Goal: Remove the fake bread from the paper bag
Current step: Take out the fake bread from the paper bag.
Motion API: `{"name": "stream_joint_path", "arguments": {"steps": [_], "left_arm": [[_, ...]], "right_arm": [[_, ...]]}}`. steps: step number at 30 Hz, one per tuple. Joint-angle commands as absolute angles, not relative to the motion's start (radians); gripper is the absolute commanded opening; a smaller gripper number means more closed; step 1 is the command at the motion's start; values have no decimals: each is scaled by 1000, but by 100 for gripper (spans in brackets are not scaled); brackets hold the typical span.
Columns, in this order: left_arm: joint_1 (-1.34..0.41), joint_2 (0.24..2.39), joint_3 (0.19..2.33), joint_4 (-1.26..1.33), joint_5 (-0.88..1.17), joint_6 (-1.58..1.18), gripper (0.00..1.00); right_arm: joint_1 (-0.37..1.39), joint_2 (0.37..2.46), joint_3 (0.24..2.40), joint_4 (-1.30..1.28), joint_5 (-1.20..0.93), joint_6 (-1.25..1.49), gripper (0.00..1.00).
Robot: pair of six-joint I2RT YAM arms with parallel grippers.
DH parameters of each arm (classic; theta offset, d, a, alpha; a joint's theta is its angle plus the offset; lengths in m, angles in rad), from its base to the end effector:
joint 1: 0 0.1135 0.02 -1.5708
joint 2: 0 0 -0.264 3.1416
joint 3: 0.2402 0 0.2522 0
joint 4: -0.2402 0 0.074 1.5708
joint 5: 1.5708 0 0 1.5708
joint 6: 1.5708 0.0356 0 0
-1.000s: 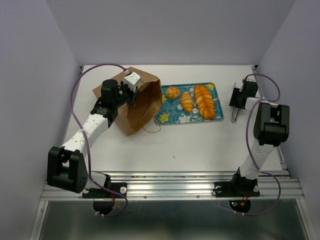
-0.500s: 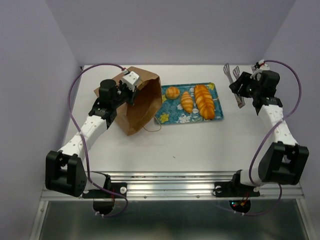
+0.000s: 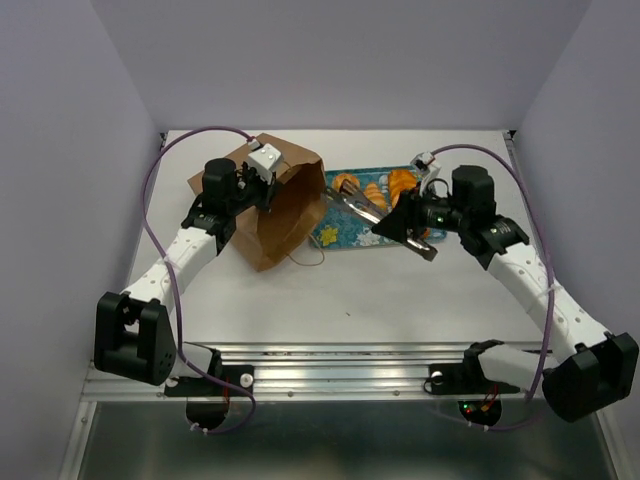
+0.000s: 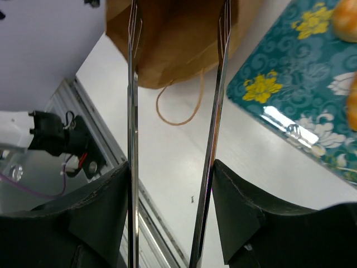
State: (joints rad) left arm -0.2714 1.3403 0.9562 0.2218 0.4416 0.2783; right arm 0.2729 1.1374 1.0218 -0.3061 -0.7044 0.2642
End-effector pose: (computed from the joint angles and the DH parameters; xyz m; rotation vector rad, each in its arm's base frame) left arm 0.2985 -0.0989 0.3172 0.7740 1.5494 -0.3769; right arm 0.2361 0.0900 0.3430 -0.4796 1.9774 1.0414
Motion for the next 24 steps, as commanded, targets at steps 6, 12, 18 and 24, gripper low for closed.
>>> {"name": "stream_joint_path", "arguments": {"steps": [6,12,18,24], "left_arm": [[-272,1322,999,304,483,249,0],[-273,1312,996,304,488,238,0],[-273,1310,996,304,483,226,0],[-273,1322,996,313,445,177,0]], "right_arm": [[573,1342,1234,-377,-482,152,63],[646,1543,1411,-405,-268,163,62],[730,1663,1514,-394,-183,169,63],[767,1804,1608,-319,-6,233,63]]}}
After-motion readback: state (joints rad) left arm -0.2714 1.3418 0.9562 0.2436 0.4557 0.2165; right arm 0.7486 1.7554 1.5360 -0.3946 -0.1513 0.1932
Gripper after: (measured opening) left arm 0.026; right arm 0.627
